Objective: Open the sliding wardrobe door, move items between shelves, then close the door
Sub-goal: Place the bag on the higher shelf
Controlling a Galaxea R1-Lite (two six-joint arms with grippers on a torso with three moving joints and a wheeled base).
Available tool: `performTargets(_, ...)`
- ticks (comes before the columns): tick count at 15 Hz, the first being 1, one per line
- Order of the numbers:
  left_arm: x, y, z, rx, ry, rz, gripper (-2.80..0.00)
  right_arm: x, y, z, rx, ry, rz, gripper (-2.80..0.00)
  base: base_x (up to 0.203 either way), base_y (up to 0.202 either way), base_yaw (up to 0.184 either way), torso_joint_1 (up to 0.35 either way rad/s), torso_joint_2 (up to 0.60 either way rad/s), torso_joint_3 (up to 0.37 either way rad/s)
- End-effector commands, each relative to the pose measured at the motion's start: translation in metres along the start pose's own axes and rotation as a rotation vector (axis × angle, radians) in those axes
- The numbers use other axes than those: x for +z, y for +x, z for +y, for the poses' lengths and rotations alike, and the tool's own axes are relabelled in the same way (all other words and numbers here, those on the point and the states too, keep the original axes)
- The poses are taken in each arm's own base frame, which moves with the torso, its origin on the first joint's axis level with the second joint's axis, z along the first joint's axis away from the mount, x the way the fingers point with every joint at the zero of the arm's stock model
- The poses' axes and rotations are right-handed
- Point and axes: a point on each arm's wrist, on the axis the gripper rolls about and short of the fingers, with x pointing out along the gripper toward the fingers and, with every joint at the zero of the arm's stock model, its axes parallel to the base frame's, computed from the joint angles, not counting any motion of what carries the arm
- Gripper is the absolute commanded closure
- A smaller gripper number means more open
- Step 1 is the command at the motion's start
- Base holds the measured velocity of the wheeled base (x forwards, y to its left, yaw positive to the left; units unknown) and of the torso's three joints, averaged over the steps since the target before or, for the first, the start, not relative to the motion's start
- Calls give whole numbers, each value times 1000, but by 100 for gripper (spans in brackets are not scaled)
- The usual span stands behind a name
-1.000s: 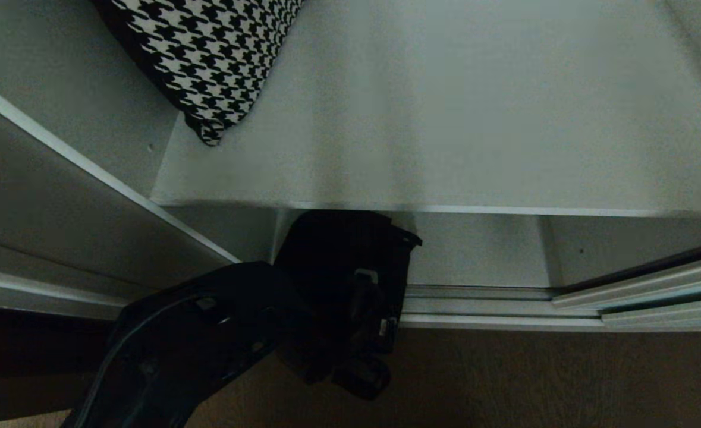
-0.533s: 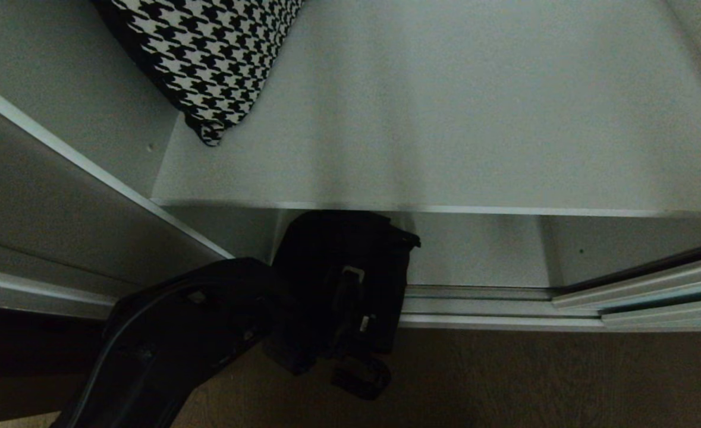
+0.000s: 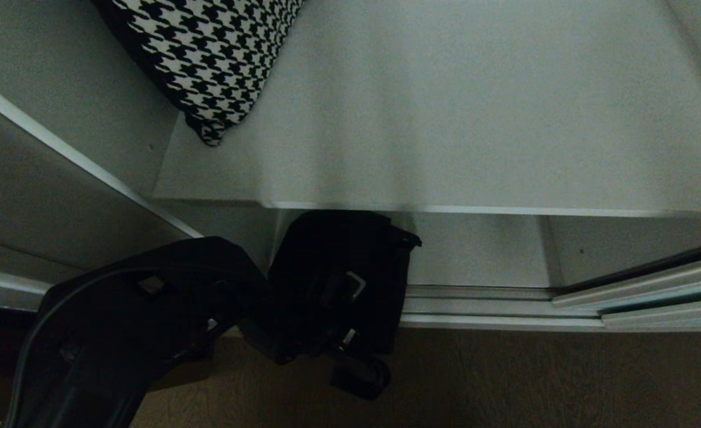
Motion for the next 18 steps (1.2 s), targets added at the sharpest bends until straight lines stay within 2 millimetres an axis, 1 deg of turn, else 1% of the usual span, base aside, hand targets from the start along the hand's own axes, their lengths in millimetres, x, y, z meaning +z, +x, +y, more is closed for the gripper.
performTargets(1,0,-3,9,-67,64,-29,-280,0,0,0,1,0,-3,0,0,0,0,0,0,0)
performTargets(2,-3,-5,15,-120,85,-46,-280,0,0,0,1,0,-3,0,0,0,0,0,0,0)
performTargets(4,-16,-9,29,-181,183,-49,-280,0,0,0,1,0,-3,0,0,0,0,0,0,0)
performTargets(7,-30,-6,47,-240,347,-78,-280,0,0,0,1,0,-3,0,0,0,0,0,0,0)
performTargets(10,-29,9,65,-176,482,-146,-280,0,0,0,1,0,-3,0,0,0,0,0,0,0)
performTargets(12,-24,15,75,-137,579,-175,-280,0,0,0,1,0,-3,0,0,0,0,0,0,0)
performTargets(14,-21,25,77,-117,628,-192,-280,0,0,0,1,0,-3,0,0,0,0,0,0,0)
performTargets(16,-16,38,78,-57,640,-255,-280,0,0,0,1,0,-3,0,0,0,0,0,0,0)
performTargets(18,-17,44,77,-10,679,-304,-280,0,0,0,1,0,-3,0,0,0,0,0,0,0)
